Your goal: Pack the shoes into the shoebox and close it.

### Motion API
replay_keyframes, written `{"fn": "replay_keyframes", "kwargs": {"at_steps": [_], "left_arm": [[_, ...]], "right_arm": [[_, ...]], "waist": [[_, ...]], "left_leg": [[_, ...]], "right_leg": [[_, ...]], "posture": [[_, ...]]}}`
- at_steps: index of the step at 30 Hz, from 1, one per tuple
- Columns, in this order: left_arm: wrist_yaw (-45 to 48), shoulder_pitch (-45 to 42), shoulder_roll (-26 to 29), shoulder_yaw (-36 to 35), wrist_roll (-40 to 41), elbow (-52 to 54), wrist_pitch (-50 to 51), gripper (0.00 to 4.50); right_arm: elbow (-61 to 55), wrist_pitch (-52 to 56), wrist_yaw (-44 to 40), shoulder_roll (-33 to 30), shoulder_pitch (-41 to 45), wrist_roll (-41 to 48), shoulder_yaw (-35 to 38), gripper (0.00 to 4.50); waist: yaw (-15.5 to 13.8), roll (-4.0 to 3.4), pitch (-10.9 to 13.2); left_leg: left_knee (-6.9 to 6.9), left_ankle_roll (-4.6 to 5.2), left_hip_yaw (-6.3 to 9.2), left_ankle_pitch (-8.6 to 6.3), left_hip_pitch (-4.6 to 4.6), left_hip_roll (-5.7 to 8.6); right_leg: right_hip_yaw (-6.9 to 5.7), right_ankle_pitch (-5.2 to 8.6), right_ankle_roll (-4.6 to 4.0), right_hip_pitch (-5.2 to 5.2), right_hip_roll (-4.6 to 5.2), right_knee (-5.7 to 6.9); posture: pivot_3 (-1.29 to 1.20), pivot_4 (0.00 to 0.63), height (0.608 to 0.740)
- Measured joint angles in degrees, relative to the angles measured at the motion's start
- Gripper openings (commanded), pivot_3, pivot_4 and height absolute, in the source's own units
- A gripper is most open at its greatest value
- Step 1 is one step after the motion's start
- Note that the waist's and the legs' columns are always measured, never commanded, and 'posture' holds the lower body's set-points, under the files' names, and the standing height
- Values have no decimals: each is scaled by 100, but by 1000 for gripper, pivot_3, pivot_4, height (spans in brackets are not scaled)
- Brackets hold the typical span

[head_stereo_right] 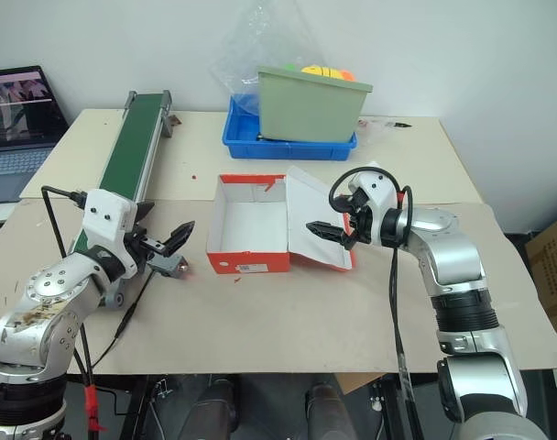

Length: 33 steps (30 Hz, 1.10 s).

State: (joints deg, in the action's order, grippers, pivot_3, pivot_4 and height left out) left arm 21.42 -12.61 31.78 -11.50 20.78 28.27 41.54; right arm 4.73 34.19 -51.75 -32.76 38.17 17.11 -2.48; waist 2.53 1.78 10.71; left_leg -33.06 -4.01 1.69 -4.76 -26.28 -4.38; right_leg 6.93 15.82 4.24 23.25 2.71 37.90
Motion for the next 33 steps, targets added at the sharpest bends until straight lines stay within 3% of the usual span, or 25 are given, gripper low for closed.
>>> {"fn": "replay_keyframes", "kwargs": {"at_steps": [12, 33], "left_arm": [[-303, 228, -145, -620, 205, 405, 232, 4500], [-416, 98, -129, -688, 285, 147, 211, 4500]], "right_arm": [[190, 70, -93, -24, 245, 3, 6, 4491], [354, 103, 97, 191, 346, 45, 108, 4491]], "waist": [[-4, 1, 0], [2, 1, -1]], "left_leg": [[-1, 0, 0, 0, 0, 0], [-1, 0, 0, 0, 0, 0]], "right_leg": [[-1, 0, 0, -1, 0, 0], [0, 0, 0, 0, 0, 0]], "posture": [[0, 150, 740], [0, 150, 740]]}}
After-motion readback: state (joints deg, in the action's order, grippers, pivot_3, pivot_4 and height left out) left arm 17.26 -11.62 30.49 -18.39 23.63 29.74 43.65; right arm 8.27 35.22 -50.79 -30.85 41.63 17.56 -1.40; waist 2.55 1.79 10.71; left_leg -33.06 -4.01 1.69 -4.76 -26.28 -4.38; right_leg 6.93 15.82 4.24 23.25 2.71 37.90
